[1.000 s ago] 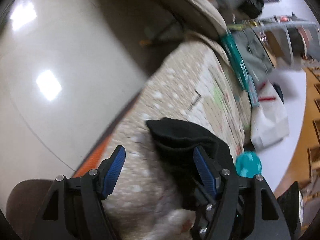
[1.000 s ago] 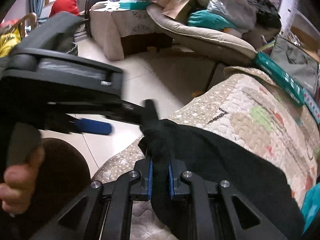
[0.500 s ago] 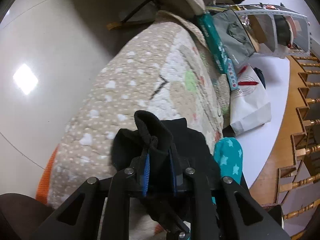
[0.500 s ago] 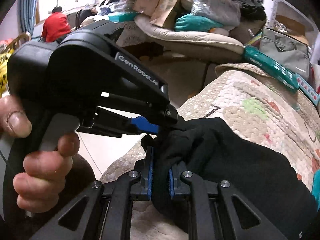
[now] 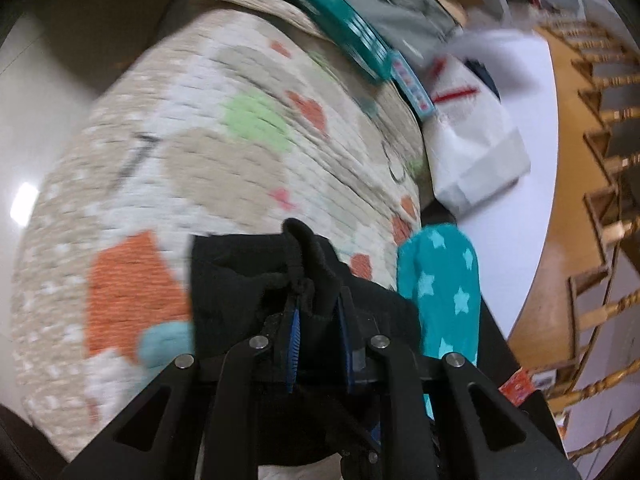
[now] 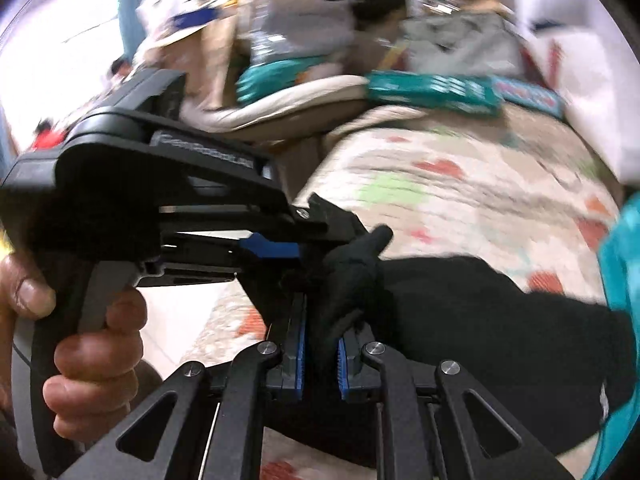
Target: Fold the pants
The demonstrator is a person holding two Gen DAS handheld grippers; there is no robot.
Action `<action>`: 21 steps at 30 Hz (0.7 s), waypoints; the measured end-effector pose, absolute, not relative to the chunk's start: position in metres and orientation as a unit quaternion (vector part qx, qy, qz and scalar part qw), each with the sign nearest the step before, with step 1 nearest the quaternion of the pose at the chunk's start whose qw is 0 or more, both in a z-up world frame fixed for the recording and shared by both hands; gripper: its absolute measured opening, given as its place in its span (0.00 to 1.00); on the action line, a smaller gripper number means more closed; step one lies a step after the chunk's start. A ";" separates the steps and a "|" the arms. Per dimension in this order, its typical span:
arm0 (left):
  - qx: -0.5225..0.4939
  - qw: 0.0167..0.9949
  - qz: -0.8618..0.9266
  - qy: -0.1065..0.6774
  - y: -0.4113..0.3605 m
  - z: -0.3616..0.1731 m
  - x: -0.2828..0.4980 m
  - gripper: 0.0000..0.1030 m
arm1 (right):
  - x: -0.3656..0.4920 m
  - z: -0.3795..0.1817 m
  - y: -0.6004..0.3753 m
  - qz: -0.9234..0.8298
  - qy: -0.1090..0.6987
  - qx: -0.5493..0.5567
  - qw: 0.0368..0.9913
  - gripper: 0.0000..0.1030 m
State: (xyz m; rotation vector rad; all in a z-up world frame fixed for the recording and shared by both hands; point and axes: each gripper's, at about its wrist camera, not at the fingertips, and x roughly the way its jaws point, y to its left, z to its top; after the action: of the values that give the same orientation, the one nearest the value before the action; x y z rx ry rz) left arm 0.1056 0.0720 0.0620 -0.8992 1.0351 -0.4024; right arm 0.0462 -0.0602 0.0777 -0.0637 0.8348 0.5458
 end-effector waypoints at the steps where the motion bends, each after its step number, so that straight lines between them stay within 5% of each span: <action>1: -0.402 0.756 -0.191 0.479 0.056 0.065 0.113 0.14 | 0.050 0.076 -0.078 0.246 0.409 -0.008 0.878 0.12; 8: -0.342 0.755 -0.218 0.515 -0.041 0.066 0.151 0.14 | 0.063 0.044 -0.175 0.146 0.476 0.091 0.862 0.16; 10: -0.343 0.748 -0.227 0.520 -0.056 0.068 0.151 0.22 | 0.063 0.033 -0.197 0.107 0.497 0.111 0.854 0.20; 14: -0.323 0.763 -0.258 0.496 -0.057 0.094 0.136 0.38 | 0.063 0.035 -0.232 0.031 0.495 0.154 0.855 0.59; 16: -0.308 0.782 -0.258 0.476 -0.040 0.109 0.122 0.48 | 0.058 0.050 -0.245 0.003 0.463 0.161 0.871 0.60; 21: -0.322 0.809 -0.178 0.459 0.018 0.101 0.093 0.51 | 0.056 0.090 -0.222 0.090 0.401 0.121 0.903 0.60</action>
State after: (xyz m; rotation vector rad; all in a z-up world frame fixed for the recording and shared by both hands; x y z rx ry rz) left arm 0.0934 0.0175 0.1013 -0.6881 0.9805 -0.3805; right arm 0.0561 -0.2223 0.0900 0.2508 0.8289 0.1866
